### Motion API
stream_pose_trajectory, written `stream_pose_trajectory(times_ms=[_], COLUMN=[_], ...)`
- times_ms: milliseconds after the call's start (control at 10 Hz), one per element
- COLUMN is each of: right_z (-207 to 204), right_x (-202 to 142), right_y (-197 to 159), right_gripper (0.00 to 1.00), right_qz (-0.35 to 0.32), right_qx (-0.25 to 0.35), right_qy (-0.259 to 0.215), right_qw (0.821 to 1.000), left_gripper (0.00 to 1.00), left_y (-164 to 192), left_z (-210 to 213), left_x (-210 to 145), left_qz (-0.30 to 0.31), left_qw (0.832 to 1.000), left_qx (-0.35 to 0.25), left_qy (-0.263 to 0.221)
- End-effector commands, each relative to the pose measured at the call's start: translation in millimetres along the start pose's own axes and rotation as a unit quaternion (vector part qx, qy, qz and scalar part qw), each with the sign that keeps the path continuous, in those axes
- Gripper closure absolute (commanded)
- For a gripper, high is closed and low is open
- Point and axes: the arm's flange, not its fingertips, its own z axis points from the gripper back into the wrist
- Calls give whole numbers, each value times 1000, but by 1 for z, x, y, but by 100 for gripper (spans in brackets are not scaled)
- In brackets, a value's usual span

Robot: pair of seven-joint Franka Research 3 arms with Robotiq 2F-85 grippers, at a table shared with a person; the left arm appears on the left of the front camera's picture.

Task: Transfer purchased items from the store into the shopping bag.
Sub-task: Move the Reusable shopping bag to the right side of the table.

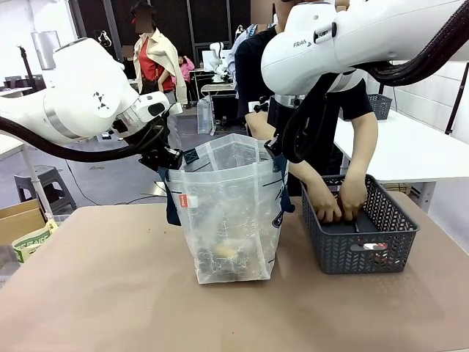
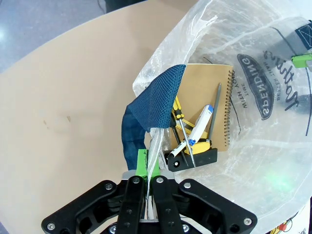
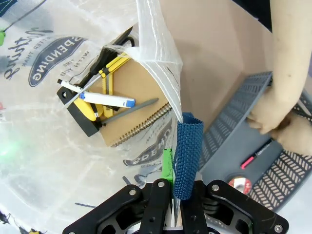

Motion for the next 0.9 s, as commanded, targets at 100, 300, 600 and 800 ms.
stream_pose_trajectory(times_ms=[100,300,600,800], right_z=[0,0,0,0], right_x=[-1,-1,-1,-1], right_y=[-1,-1,-1,-1], right_gripper=[100,100,100,100], right_qz=[0,0,0,0], right_qx=[-2,-2,-2,-2], right_qy=[0,0,0,0], right_qw=[1000,1000,1000,1000], left_gripper=[100,100,100,100], left_y=[2,2,2,2], left_z=[2,2,2,2], left_x=[1,1,1,1], left_qz=[1,1,1,1], left_qw=[1000,1000,1000,1000], left_qx=[1,1,1,1], left_qy=[-3,-3,-3,-3])
